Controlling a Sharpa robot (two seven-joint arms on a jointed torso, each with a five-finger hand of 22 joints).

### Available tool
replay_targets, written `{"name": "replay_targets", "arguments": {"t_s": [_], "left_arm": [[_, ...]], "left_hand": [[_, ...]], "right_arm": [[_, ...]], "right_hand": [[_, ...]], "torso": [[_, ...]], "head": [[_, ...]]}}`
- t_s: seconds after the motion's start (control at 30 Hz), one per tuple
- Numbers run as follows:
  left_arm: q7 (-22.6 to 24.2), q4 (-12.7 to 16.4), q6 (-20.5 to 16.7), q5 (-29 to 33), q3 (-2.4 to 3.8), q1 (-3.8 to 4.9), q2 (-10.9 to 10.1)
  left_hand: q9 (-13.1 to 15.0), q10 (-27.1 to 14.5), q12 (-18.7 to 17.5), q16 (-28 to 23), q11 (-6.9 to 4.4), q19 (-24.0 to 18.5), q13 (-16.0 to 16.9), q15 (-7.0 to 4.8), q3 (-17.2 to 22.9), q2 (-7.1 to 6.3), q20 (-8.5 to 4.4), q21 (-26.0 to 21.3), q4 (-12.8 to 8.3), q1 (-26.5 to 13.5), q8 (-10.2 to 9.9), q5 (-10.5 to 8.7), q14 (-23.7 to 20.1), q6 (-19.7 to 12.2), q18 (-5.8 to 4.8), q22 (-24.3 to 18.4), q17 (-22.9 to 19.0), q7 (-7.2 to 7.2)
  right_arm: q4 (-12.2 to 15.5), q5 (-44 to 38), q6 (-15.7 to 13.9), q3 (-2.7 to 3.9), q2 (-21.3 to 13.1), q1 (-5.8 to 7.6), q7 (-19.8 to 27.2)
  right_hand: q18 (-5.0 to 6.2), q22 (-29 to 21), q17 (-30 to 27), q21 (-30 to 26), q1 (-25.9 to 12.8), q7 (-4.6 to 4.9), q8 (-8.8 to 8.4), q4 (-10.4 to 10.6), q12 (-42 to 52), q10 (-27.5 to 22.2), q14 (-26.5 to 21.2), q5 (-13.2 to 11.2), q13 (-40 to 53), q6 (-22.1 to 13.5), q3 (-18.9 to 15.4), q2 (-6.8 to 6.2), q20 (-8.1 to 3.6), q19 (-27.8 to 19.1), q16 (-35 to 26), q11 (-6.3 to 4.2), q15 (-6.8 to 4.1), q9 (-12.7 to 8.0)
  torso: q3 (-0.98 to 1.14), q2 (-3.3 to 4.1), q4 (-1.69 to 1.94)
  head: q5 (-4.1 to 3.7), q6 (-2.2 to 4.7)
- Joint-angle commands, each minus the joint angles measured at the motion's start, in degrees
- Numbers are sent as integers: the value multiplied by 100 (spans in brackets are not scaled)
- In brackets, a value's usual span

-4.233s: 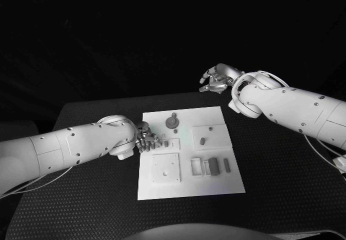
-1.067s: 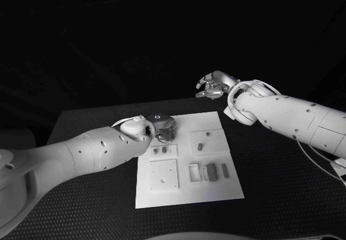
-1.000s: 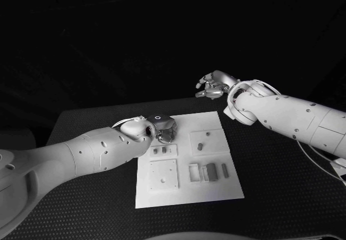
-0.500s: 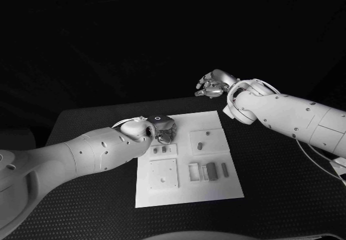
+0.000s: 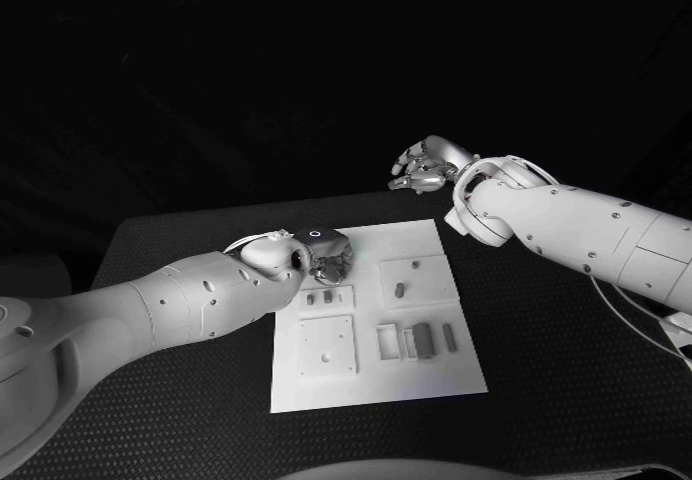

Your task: Assemble the parts on the task board

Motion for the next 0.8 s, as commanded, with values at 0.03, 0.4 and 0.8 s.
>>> {"name": "replay_targets", "arguments": {"t_s": [0.03,0.4,0.8], "left_arm": [[-15,-18,296,-37,-22,-33,-7],[20,-97,142,-43,-39,-60,16],[261,-33,-583,501,-33,-62,-90]], "left_hand": [[-12,54,-2,33,8,-40,0,-31,42,-20,-22,32,6,87,27,14,14,47,509,152,-21,-2],[8,346,66,175,-38,1,41,-77,34,16,-54,205,24,191,137,14,94,280,516,152,-107,-4],[65,686,141,291,-171,86,114,-205,284,49,-149,380,28,344,266,7,239,600,497,135,-215,-85]], "right_arm": [[-1,28,-10,2,5,0,79],[1,59,-27,2,6,0,97],[-9,58,-49,2,0,0,94]], "right_hand": [[76,-6,8,-29,-7,35,-6,-3,-30,19,45,10,-9,-16,-6,22,5,-15,-36,-7,11,7],[76,-7,23,-44,-11,35,-5,5,-37,26,59,11,-33,-17,-13,23,6,-8,-68,-7,11,6],[76,-8,37,-60,-12,36,-3,7,-44,27,65,11,-55,-18,-20,18,8,-7,-99,-5,13,4]], "torso": [[-1,-1,-2],[-5,-2,-3],[1,-10,1]], "head": [[-7,-13],[-9,-31],[-13,-32]]}}
